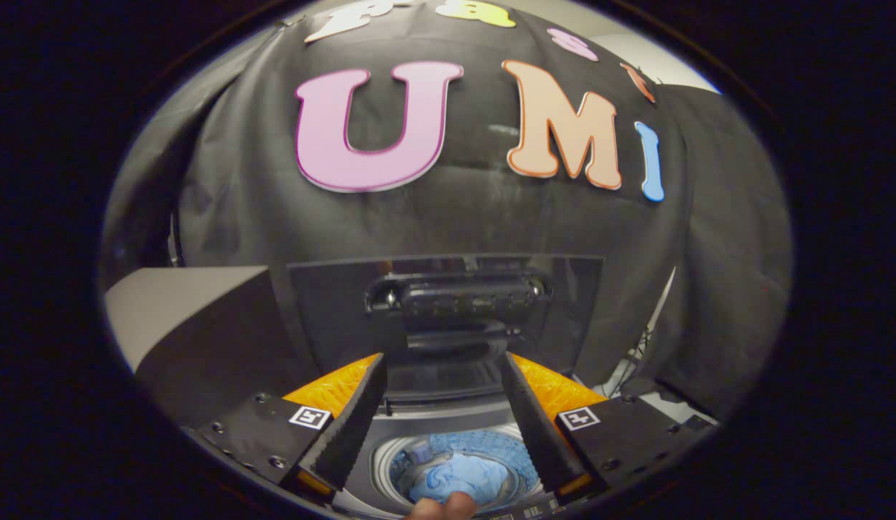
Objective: Put the clothes into the washing machine and then close the washing machine lid.
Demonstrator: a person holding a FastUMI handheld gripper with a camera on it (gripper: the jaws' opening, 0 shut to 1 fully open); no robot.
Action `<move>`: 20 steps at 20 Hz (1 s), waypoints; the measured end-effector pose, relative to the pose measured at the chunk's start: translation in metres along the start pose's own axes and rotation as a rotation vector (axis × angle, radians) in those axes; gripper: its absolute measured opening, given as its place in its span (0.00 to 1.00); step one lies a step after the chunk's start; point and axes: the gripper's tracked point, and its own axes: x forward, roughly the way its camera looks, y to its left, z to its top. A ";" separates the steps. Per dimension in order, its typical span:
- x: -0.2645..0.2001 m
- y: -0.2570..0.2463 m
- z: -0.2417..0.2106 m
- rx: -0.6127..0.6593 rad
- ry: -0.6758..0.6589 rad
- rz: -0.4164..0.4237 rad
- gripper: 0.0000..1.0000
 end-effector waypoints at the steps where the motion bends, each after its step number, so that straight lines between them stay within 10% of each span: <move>1: -0.004 -0.010 0.014 -0.001 -0.030 -0.017 0.98; 14: 0.088 0.009 0.120 -0.152 -0.288 0.115 0.98; 20: 0.138 -0.007 0.079 -0.038 -0.110 0.088 0.98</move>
